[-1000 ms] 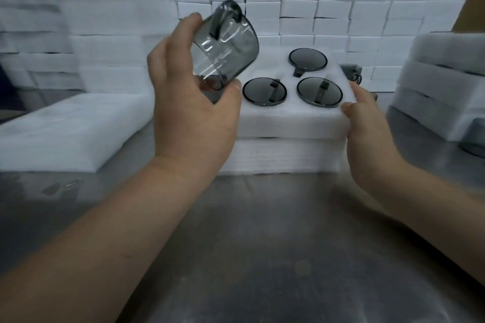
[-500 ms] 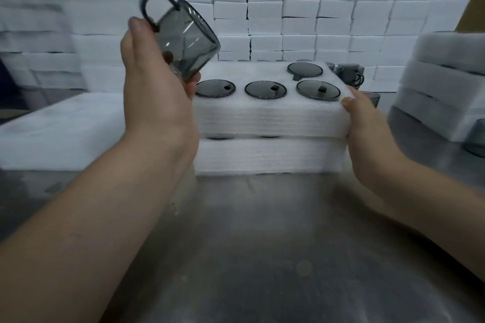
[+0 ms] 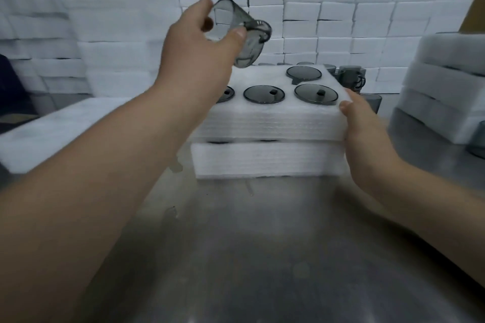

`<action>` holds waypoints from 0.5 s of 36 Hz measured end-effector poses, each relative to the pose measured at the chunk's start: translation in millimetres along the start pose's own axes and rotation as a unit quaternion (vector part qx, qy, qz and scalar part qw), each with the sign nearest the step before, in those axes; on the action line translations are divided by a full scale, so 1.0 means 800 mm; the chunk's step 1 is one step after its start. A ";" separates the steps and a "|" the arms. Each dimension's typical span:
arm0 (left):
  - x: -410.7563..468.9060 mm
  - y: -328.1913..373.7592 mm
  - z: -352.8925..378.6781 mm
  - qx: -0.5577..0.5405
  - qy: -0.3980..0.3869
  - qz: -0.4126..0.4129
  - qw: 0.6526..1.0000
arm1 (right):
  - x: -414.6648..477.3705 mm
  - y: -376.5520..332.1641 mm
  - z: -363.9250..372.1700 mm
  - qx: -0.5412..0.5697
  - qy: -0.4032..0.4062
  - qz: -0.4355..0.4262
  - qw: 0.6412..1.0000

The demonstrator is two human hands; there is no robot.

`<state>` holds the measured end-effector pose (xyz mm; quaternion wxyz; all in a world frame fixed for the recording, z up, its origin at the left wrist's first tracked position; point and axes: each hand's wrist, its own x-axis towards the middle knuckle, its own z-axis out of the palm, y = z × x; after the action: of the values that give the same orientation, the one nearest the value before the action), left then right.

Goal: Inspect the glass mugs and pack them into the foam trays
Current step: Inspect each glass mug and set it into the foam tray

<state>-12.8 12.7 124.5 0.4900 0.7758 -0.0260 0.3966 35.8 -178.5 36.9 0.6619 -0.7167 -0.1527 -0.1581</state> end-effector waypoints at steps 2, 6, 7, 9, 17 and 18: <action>0.016 0.003 0.004 0.009 -0.036 -0.006 0.999 | 0.001 0.000 0.000 0.001 0.005 0.002 1.000; 0.050 0.004 0.015 0.040 -0.080 -0.014 0.996 | 0.001 -0.001 0.001 0.000 0.008 -0.002 1.000; 0.057 0.004 0.018 0.045 -0.090 -0.018 0.995 | 0.000 -0.001 0.001 -0.003 0.005 -0.006 1.000; 0.069 0.002 0.024 0.057 -0.116 -0.024 0.991 | -0.001 -0.002 0.001 -0.008 0.001 -0.016 1.000; 0.087 -0.004 0.036 0.143 -0.228 0.017 0.963 | -0.004 -0.006 0.003 -0.011 -0.005 -0.040 0.999; 0.089 -0.005 0.036 0.156 -0.241 0.023 0.958 | -0.004 -0.006 0.003 -0.011 -0.005 -0.040 0.999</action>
<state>54.7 16.8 161.2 0.3334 0.9142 -0.0987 0.2084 30.5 -175.9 39.6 0.6467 -0.7178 -0.1827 -0.1822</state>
